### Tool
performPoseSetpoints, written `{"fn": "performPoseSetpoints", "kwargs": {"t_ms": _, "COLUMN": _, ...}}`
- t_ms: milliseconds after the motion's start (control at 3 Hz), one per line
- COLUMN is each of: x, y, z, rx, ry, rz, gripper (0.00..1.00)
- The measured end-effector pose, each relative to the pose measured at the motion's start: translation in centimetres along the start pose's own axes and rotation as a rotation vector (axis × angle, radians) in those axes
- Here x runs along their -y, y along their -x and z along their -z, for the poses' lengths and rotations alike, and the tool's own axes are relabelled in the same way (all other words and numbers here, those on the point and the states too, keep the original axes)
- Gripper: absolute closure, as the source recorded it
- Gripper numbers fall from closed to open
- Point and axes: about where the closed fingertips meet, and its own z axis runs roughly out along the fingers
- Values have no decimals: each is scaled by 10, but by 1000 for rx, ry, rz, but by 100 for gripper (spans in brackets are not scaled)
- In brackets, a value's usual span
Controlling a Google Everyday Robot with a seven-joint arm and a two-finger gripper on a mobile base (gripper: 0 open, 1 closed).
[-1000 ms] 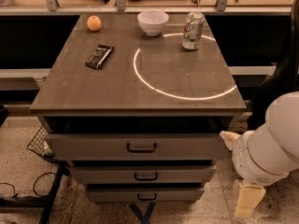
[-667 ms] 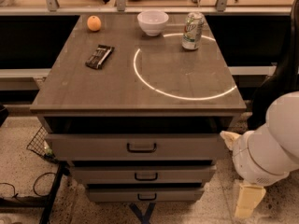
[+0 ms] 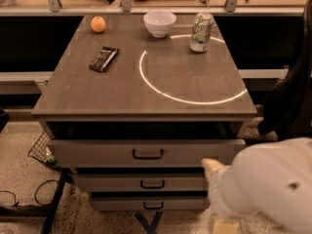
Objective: Open middle drawer
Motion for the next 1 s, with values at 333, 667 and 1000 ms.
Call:
{"fn": "performPoseSetpoints", "kwargs": {"t_ms": 333, "x": -31, "y": 28, "z": -57, "rx": -25, "ry": 22, "rz": 56, "gripper": 0}}
{"fn": "performPoseSetpoints", "kwargs": {"t_ms": 667, "x": -50, "y": 53, "z": -106, "rx": -58, "ry": 53, "rz": 184, "gripper": 0}}
{"fn": "performPoseSetpoints", "kwargs": {"t_ms": 1000, "x": -49, "y": 71, "z": -137, "rx": -82, "ry": 63, "rz": 264, "gripper": 0}}
